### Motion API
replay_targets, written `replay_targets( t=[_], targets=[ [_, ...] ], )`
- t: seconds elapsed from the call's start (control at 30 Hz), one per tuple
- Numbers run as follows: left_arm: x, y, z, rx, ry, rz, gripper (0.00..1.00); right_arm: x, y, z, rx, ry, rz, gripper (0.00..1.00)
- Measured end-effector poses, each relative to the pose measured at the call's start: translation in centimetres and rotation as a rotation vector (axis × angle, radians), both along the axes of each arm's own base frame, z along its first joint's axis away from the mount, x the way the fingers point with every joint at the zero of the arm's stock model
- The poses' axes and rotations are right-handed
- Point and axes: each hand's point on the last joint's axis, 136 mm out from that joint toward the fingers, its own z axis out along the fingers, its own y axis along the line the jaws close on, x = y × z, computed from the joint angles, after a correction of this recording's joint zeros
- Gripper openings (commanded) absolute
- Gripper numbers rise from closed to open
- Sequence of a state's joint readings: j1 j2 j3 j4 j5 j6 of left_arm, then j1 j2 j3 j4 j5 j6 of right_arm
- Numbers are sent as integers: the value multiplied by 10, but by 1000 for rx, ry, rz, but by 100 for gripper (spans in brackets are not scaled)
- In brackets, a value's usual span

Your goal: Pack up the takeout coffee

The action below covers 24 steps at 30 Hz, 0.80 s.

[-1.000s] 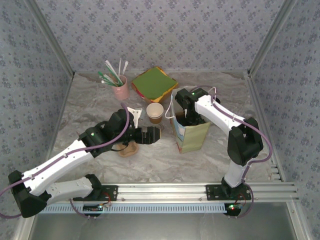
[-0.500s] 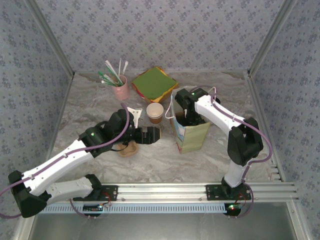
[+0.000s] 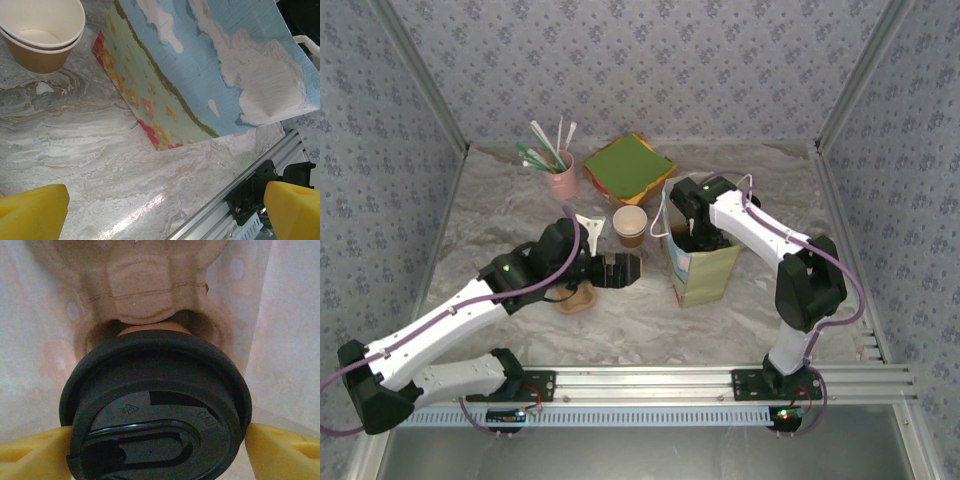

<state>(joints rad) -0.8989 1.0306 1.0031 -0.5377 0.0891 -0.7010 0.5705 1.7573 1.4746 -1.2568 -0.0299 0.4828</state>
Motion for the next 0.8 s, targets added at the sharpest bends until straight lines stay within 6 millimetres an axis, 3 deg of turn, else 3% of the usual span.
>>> replay_targets(
  t=[0.8],
  targets=[
    [0, 0, 1, -3, -2, 0, 100, -5, -1, 5, -1, 2, 6, 88]
  ],
)
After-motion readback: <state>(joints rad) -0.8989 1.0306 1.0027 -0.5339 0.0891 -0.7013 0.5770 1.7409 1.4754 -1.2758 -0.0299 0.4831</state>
